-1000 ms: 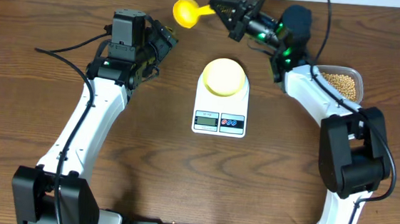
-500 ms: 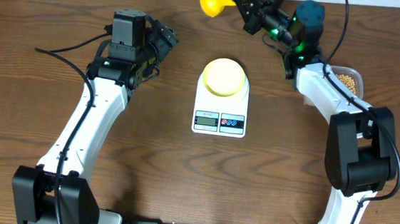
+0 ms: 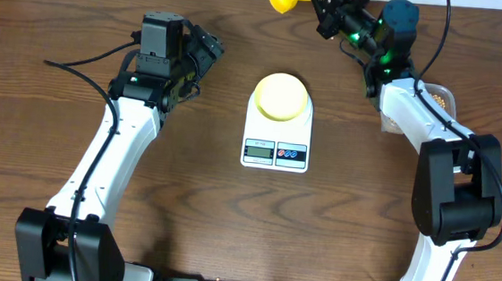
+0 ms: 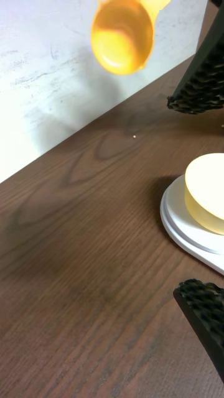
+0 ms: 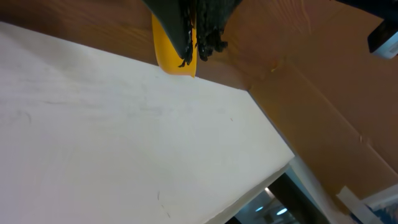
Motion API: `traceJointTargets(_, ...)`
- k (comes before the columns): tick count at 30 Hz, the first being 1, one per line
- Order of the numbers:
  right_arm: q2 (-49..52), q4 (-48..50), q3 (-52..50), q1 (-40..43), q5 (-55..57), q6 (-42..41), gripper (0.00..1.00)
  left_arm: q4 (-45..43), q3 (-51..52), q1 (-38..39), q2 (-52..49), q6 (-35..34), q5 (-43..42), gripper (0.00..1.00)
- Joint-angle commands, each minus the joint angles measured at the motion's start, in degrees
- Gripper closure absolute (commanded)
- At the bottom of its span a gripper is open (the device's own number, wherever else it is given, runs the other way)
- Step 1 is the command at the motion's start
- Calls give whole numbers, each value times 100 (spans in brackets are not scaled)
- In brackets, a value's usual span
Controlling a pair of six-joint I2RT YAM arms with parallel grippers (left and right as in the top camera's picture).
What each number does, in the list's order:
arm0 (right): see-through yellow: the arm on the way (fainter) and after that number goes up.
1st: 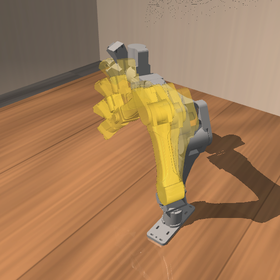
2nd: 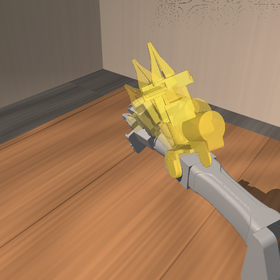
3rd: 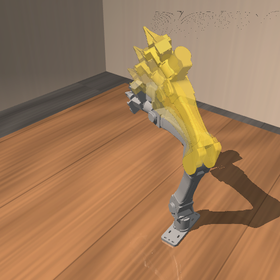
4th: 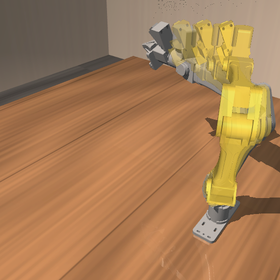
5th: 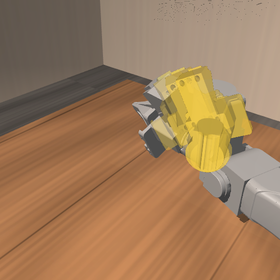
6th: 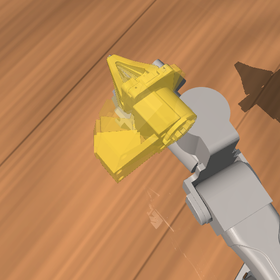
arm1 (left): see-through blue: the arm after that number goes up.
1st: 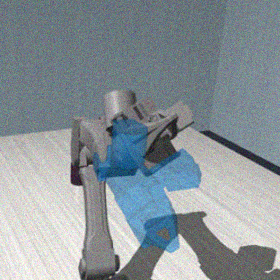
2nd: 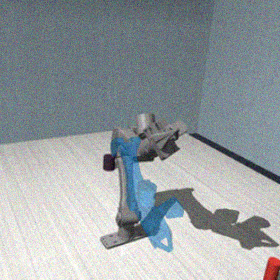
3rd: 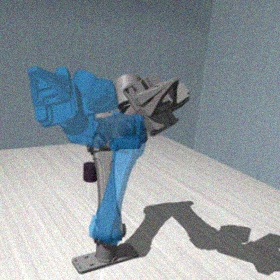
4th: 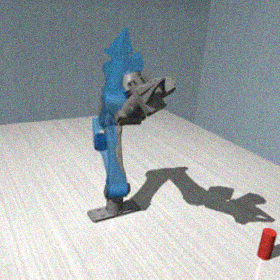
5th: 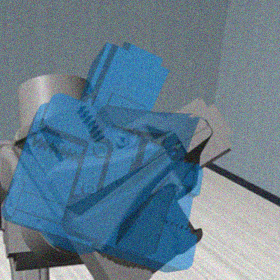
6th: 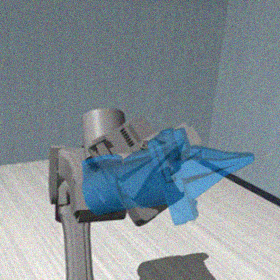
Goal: Scoop item into bowl and weigh 50g on scale
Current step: 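Carry the yellow scoop with the right gripper to the back-right corner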
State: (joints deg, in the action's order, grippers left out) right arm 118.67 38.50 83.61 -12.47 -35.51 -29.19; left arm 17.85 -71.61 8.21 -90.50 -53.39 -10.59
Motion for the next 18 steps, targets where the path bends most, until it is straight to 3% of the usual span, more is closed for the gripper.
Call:
traceJointTargets(1,-2,-155,103,13,68,120,99,20,-105,-9,70,13,55,13)
traceJointTargets(7,-2,-579,103,17,0,170,99,20,-105,-9,70,13,55,13)
traceJointTargets(18,-2,-619,103,273,-409,1093,99,20,-105,-9,70,13,52,13)
